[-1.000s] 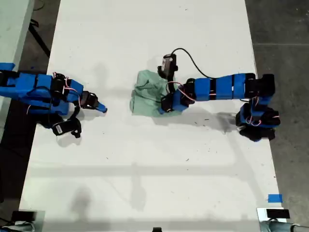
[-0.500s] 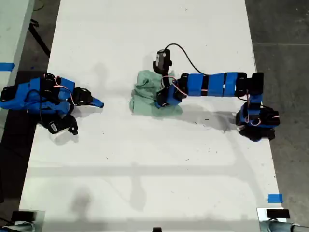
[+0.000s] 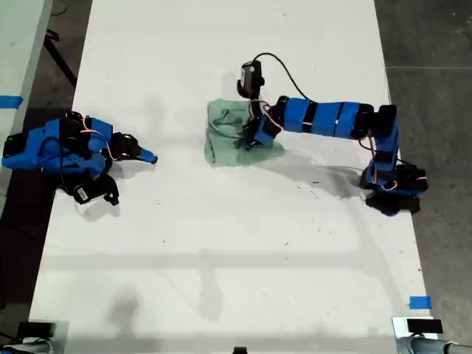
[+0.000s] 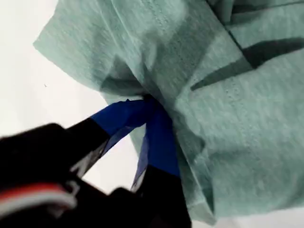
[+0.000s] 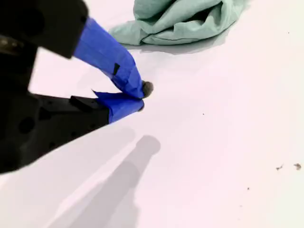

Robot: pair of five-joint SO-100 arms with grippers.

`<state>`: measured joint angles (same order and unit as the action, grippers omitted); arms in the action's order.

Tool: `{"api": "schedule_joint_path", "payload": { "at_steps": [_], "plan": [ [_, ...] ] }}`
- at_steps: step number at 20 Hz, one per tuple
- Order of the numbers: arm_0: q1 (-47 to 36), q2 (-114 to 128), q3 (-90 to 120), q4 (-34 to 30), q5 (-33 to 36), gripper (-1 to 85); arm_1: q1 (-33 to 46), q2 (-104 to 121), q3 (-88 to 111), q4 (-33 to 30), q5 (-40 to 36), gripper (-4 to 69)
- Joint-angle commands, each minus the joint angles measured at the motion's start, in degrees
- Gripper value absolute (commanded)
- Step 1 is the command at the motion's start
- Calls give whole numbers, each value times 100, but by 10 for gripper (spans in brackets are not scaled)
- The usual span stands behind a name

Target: Fold t-shirt

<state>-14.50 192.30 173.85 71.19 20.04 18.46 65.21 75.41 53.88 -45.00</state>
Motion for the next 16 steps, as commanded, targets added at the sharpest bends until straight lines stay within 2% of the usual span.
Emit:
{"api": "schedule_joint_path", "payload": {
  "at_steps": [1,3,10,16],
  "plan": [
    [-114,-9,-26,26,-26,0,299,88,-756,457,-237,-13],
    [-114,-9,-26,26,-26,0,299,132,-1151,826,-325,-13],
    [-132,-9,-26,26,-26,0,70,264,-1775,1512,-255,-13],
    [-141,-9,-26,26,-26,0,123,18,-1758,1274,-299,-13]
  ]
}}
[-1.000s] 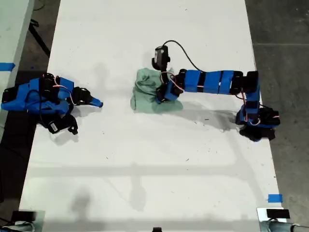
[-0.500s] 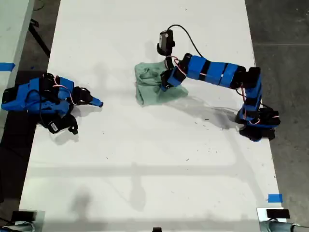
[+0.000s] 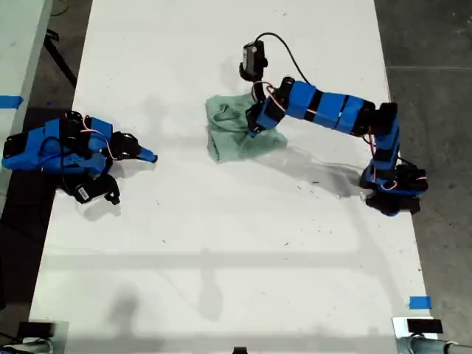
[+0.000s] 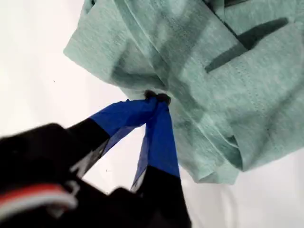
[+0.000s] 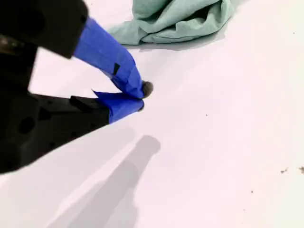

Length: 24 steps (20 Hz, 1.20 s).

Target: Fold t-shirt

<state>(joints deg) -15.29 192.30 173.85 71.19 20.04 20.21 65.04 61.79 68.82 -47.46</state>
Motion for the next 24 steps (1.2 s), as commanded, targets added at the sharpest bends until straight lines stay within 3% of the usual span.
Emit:
{"api": "schedule_joint_path", "payload": {
  "at_steps": [1,8,12,18,22,24],
  "plan": [
    [-62,-9,-26,26,-26,0,-44,-35,-422,-264,-53,-13],
    [-79,-9,-26,26,-26,0,97,-413,-563,-527,-158,-13],
    [-79,-9,-26,26,-26,0,387,-527,-967,-360,-431,-13],
    [-70,-9,-26,26,-26,0,1248,-580,-1063,-1055,-782,-13],
    [-132,9,-26,35,-26,0,1837,-633,-677,-2145,-914,-13],
    [-193,123,-18,114,-26,0,2057,-650,-703,-2364,-914,-13]
  ]
}}
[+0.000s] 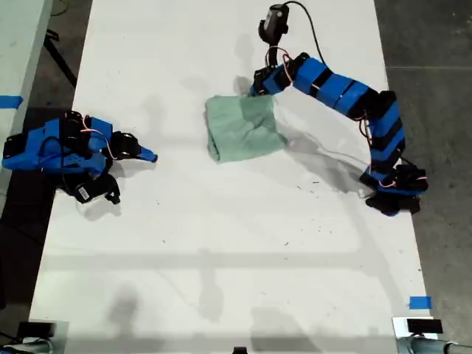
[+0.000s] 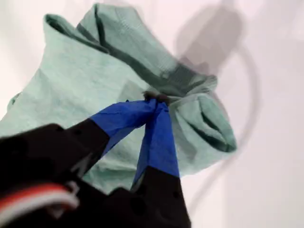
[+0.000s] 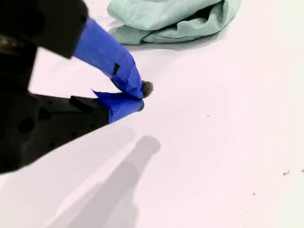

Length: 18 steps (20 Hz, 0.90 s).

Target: Fold t-shirt

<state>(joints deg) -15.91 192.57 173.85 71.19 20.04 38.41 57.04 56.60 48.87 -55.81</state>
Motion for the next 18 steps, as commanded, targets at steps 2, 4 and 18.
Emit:
{"api": "schedule_joint_path", "payload": {
  "at_steps": [2,4,18],
  "plan": [
    [-202,290,-18,264,-62,24,404,387,-62,-343,-88,-13],
    [-281,290,-18,264,-79,38,527,932,387,-422,-62,-13],
    [316,308,-44,316,-299,53,220,7225,6135,26,976,-13]
  ]
}}
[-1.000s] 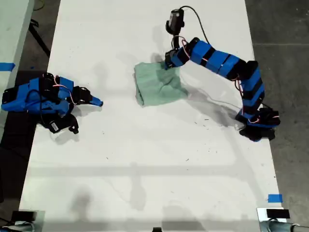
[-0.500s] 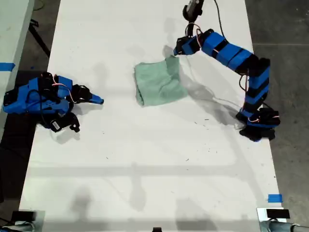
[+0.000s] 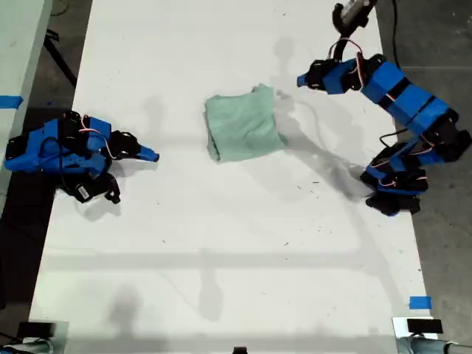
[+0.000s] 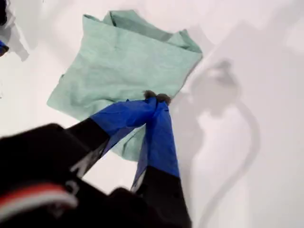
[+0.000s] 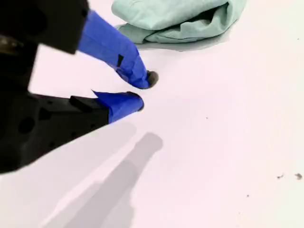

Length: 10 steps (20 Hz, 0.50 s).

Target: Fold t-shirt

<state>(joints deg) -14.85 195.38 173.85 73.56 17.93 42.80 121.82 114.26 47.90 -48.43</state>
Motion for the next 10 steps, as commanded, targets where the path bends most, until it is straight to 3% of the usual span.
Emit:
{"api": "schedule_joint_path", "payload": {
  "at_steps": [1,5,10],
  "plan": [
    [387,26,-44,176,-88,53,-308,1046,800,149,448,-13],
    [861,44,-44,404,-88,53,-800,2751,2892,-88,1529,-13],
    [510,44,-44,404,-44,53,-1758,4641,4983,-202,3349,-13]
  ]
}}
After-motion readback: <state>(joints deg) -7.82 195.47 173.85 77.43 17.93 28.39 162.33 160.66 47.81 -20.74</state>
